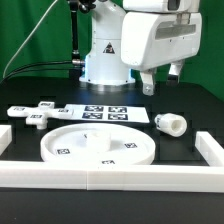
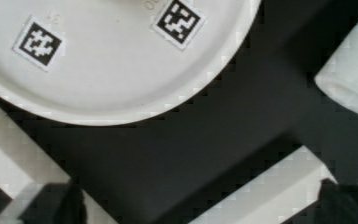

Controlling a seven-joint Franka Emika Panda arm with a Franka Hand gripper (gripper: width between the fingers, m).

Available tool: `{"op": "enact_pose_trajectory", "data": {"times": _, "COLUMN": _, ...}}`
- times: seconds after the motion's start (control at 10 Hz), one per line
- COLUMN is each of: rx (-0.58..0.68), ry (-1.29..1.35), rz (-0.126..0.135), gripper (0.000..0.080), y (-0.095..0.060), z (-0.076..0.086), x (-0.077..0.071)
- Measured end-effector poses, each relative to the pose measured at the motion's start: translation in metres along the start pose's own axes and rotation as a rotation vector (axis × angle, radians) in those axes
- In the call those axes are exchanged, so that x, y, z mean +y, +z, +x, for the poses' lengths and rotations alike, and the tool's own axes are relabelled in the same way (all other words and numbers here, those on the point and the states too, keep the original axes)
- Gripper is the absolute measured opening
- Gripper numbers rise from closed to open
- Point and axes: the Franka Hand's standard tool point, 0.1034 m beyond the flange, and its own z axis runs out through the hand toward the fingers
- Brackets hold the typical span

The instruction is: Assemble round table

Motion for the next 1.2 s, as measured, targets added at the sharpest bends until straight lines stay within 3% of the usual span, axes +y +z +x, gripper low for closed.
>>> {"op": "enact_pose_trajectory", "data": {"times": 0.4, "rx": 0.002, "ry": -0.011, "rz": -0.003, "gripper": 0.0649, "y": 0.001, "z": -0.001, "x": 0.001}}
{"op": "enact_pose_trajectory", "data": {"times": 0.5, "rx": 0.022, "ry": -0.079, "rz": -0.021, "gripper": 0.0649, "y": 0.01, "z": -0.012, "x": 0.005}}
{"op": "enact_pose_trajectory", "data": {"times": 0.7, "rx": 0.024, "ry": -0.187, "rz": -0.019, "gripper": 0.0649, "y": 0.034, "z": -0.051, "x": 0.013}}
{"op": "enact_pose_trajectory", "data": {"times": 0.8, "rx": 0.018, "ry": -0.194, "rz": -0.005, "gripper": 0.0649, "y": 0.046, "z": -0.064, "x": 0.019}}
{"op": "enact_pose_trajectory", "data": {"times": 1.1, "rx": 0.015, "ry": -0.213, "rz": 0.021, "gripper": 0.0649, "y": 0.081, "z": -0.087, "x": 0.032}}
{"op": "enact_pose_trajectory", "data": {"times": 1.2, "rx": 0.02, "ry": -0.224, "rz": 0.017, "gripper": 0.0649, "y": 0.084, "z": -0.086, "x": 0.04}}
